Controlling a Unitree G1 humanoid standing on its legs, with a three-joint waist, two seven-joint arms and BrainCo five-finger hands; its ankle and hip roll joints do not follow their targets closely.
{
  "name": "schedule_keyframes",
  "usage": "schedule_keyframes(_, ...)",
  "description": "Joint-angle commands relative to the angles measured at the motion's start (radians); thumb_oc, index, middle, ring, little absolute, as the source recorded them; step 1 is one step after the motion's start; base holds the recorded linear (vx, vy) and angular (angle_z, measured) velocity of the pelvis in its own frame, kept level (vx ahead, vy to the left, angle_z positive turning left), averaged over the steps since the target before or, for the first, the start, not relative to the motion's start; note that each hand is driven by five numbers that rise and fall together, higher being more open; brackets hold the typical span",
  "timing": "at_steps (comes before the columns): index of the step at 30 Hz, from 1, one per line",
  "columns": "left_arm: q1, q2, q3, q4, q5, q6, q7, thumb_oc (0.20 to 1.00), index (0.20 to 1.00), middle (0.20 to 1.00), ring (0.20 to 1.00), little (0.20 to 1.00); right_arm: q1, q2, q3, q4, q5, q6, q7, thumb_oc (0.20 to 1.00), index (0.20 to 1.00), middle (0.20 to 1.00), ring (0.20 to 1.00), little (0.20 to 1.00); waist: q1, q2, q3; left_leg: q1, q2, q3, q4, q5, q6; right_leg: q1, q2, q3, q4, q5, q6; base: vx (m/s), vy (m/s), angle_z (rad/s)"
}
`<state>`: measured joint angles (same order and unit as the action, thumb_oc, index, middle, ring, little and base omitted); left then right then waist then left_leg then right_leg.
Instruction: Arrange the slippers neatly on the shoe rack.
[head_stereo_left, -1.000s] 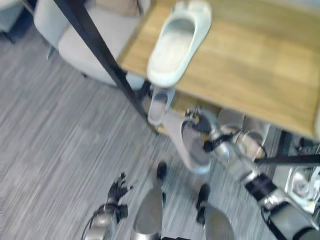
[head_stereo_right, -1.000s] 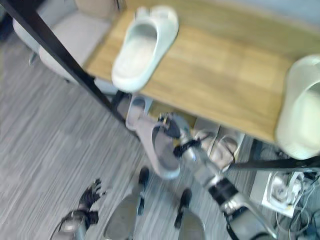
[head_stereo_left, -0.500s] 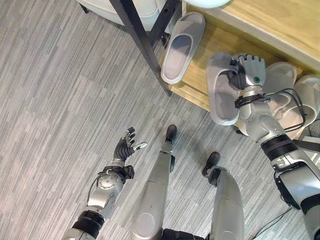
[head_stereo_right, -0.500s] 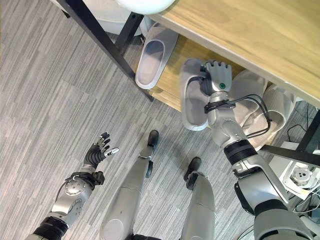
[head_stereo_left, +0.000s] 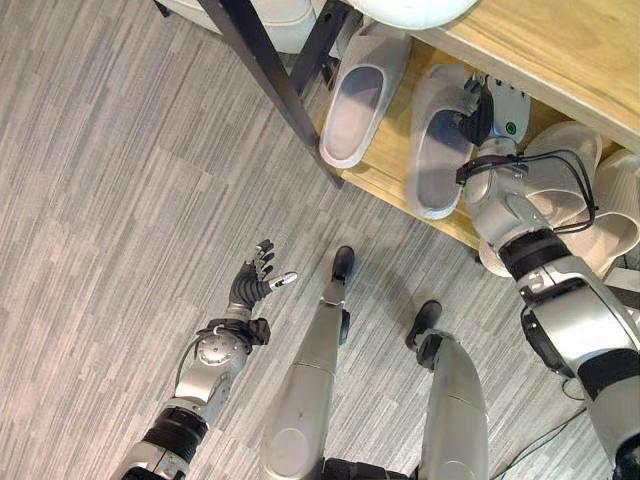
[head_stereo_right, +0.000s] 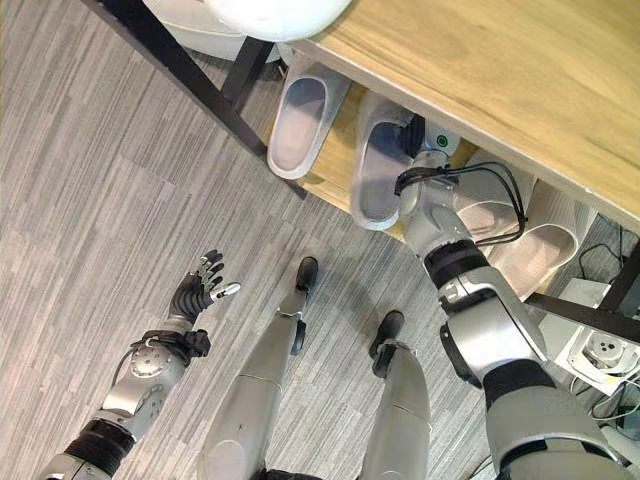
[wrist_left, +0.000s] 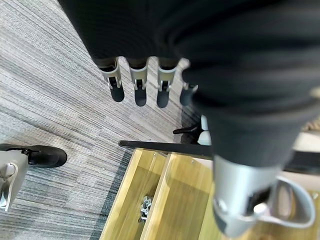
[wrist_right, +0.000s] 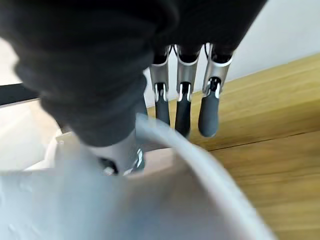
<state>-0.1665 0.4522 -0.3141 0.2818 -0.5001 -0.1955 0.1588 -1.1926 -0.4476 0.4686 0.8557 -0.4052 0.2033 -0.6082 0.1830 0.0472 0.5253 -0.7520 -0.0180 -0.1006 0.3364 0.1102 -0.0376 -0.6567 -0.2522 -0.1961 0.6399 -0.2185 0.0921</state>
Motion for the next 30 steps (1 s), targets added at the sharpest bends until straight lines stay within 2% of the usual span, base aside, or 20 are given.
schedule_keyframes(1, 0.009, -0.003, -0.039, 0.021, -0.013, -0.035, 0.014, 1.0, 1.0, 1.0, 1.0, 1.0, 0.037, -0.025, 0.019, -0.009, 0.051, -0.029, -0.025, 1.0, 1.0, 1.0, 1.0, 1.0, 0.019, -0.009, -0.104, 0.001, 0.024, -0.004, 0.099, -0.246, -0.008, 0.046, -0.01, 0.033, -0.167, 0.047, 0.049, 0.0, 0.0, 0.0)
schedule_keyframes(2, 0.005, -0.008, -0.037, 0.029, -0.011, -0.03, 0.02, 1.0, 1.0, 1.0, 1.0, 1.0, 0.05, -0.019, 0.006, -0.042, 0.073, -0.035, -0.034, 1.0, 1.0, 1.0, 1.0, 1.0, 0.013, -0.013, -0.104, 0.015, 0.027, -0.001, 0.092, -0.247, -0.008, 0.055, -0.007, 0.034, -0.175, 0.047, 0.047, -0.06, 0.023, 0.0)
schedule_keyframes(3, 0.003, -0.01, -0.036, 0.031, -0.01, -0.028, 0.022, 1.0, 1.0, 1.0, 1.0, 1.0, 0.06, -0.019, -0.001, -0.057, 0.079, -0.039, -0.038, 1.0, 1.0, 1.0, 1.0, 1.0, 0.012, -0.013, -0.1, 0.007, 0.026, 0.002, 0.083, -0.215, -0.003, 0.048, -0.008, 0.029, -0.184, 0.074, 0.042, 0.0, 0.0, 0.0)
schedule_keyframes(4, 0.002, -0.014, -0.033, 0.038, -0.01, -0.024, 0.024, 1.0, 1.0, 1.0, 1.0, 1.0, 0.079, -0.013, -0.011, -0.085, 0.088, -0.044, -0.04, 1.0, 1.0, 1.0, 1.0, 1.0, 0.007, -0.017, -0.103, 0.024, 0.029, 0.0, 0.087, -0.247, -0.008, 0.063, -0.003, 0.036, -0.183, 0.049, 0.046, 0.01, -0.009, -0.03)
schedule_keyframes(6, -0.001, -0.018, -0.029, 0.042, -0.009, -0.022, 0.029, 1.0, 1.0, 1.0, 1.0, 1.0, 0.101, -0.007, -0.027, -0.124, 0.097, -0.048, -0.042, 1.0, 1.0, 1.0, 1.0, 1.0, 0.002, -0.02, -0.101, 0.031, 0.03, 0.001, 0.085, -0.248, -0.008, 0.067, -0.001, 0.037, -0.183, 0.048, 0.046, 0.01, -0.008, -0.04)
schedule_keyframes(7, -0.005, -0.031, -0.021, 0.052, -0.002, -0.012, 0.037, 1.0, 1.0, 1.0, 1.0, 1.0, 0.19, 0.026, -0.081, -0.225, 0.127, -0.072, -0.055, 1.0, 1.0, 1.0, 1.0, 1.0, -0.013, -0.024, -0.095, 0.033, 0.032, 0.006, 0.077, -0.222, -0.002, 0.066, 0.0, 0.035, -0.191, 0.071, 0.037, -0.07, 0.009, -0.03)
schedule_keyframes(9, -0.004, -0.05, -0.015, 0.057, -0.001, -0.003, 0.042, 1.0, 1.0, 1.0, 1.0, 1.0, 0.321, 0.07, -0.143, -0.322, 0.174, -0.115, -0.061, 1.0, 1.0, 1.0, 1.0, 1.0, -0.029, -0.027, -0.09, 0.044, 0.036, 0.008, 0.081, -0.228, 0.0, 0.076, 0.005, 0.041, -0.189, 0.066, 0.033, -0.03, 0.0, -0.01)
schedule_keyframes(10, -0.002, -0.049, -0.016, 0.057, -0.001, -0.003, 0.042, 1.0, 1.0, 1.0, 1.0, 1.0, 0.324, 0.07, -0.144, -0.325, 0.173, -0.114, -0.06, 1.0, 1.0, 1.0, 1.0, 1.0, -0.027, -0.028, -0.09, 0.046, 0.037, 0.008, 0.083, -0.23, 0.0, 0.077, 0.005, 0.041, -0.188, 0.065, 0.033, 0.07, -0.036, -0.02)
schedule_keyframes(11, -0.003, -0.056, -0.018, 0.06, 0.003, 0.002, 0.043, 1.0, 1.0, 1.0, 1.0, 1.0, 0.387, 0.121, -0.18, -0.342, 0.289, -0.182, -0.05, 1.0, 1.0, 1.0, 1.0, 1.0, -0.037, -0.027, -0.087, 0.062, 0.041, 0.007, 0.091, -0.263, -0.003, 0.088, 0.01, 0.051, -0.178, 0.038, 0.037, 0.07, -0.028, -0.09)
schedule_keyframes(12, -0.002, -0.055, -0.019, 0.06, 0.003, 0.002, 0.043, 1.0, 1.0, 1.0, 1.0, 1.0, 0.39, 0.121, -0.181, -0.343, 0.291, -0.184, -0.049, 1.0, 1.0, 1.0, 1.0, 1.0, -0.036, -0.028, -0.088, 0.062, 0.041, 0.008, 0.092, -0.264, -0.003, 0.089, 0.01, 0.052, -0.177, 0.037, 0.037, 0.05, -0.034, -0.11)
schedule_keyframes(13, -0.006, -0.053, -0.022, 0.071, 0.011, 0.009, 0.036, 1.0, 1.0, 1.0, 1.0, 1.0, 0.423, 0.164, -0.194, -0.302, 0.443, -0.239, -0.008, 1.0, 1.0, 1.0, 1.0, 1.0, -0.041, -0.026, -0.084, 0.062, 0.043, 0.011, 0.096, -0.264, -0.002, 0.084, 0.011, 0.053, -0.171, 0.037, 0.035, -0.02, -0.007, -0.19)
schedule_keyframes(14, -0.005, -0.053, -0.022, 0.071, 0.011, 0.009, 0.036, 1.0, 1.0, 1.0, 1.0, 1.0, 0.421, 0.163, -0.194, -0.3, 0.445, -0.241, -0.008, 1.0, 1.0, 1.0, 1.0, 1.0, -0.041, -0.027, -0.084, 0.061, 0.043, 0.011, 0.096, -0.264, -0.002, 0.084, 0.011, 0.053, -0.171, 0.036, 0.035, -0.04, -0.016, -0.21)
schedule_keyframes(15, -0.009, -0.047, -0.023, 0.087, 0.019, 0.013, 0.029, 1.0, 1.0, 1.0, 1.0, 1.0, 0.442, 0.205, -0.188, -0.232, 0.585, -0.279, 0.05, 1.0, 1.0, 1.0, 1.0, 1.0, -0.042, -0.023, -0.079, 0.064, 0.044, 0.012, 0.097, -0.262, -0.002, 0.082, 0.013, 0.055, -0.166, 0.037, 0.034, -0.04, -0.019, -0.21)
schedule_keyframes(17, -0.012, -0.039, -0.022, 0.104, 0.017, 0.014, 0.025, 1.0, 1.0, 1.0, 1.0, 1.0, 0.439, 0.23, -0.184, -0.164, 0.69, -0.296, 0.098, 1.0, 1.0, 1.0, 1.0, 1.0, -0.04, -0.021, -0.072, 0.07, 0.044, 0.014, 0.09, -0.257, -0.004, 0.08, 0.013, 0.057, -0.163, 0.039, 0.034, -0.04, -0.015, -0.07)
schedule_keyframes(22, -0.021, -0.038, -0.03, 0.112, 0.012, 0.013, 0.022, 1.0, 1.0, 1.0, 1.0, 1.0, 0.424, 0.27, -0.19, -0.113, 0.871, -0.342, 0.142, 1.0, 1.0, 1.0, 1.0, 1.0, -0.031, -0.014, -0.065, 0.079, 0.042, 0.015, 0.08, -0.253, -0.004, 0.086, 0.009, 0.057, -0.165, 0.04, 0.036, 0.0, 0.0, 0.0)
schedule_keyframes(30, -0.106, -0.052, -0.051, 0.159, 0.017, 0.013, 0.037, 1.0, 1.0, 1.0, 1.0, 1.0, 0.397, 0.311, -0.109, -0.156, 1.096, -0.384, 0.266, 1.0, 1.0, 1.0, 1.0, 1.0, -0.023, -0.004, -0.06, 0.084, 0.031, 0.012, 0.094, -0.254, -0.005, 0.095, -0.006, 0.055, -0.143, 0.029, 0.033, 0.0, -0.006, 0.03)
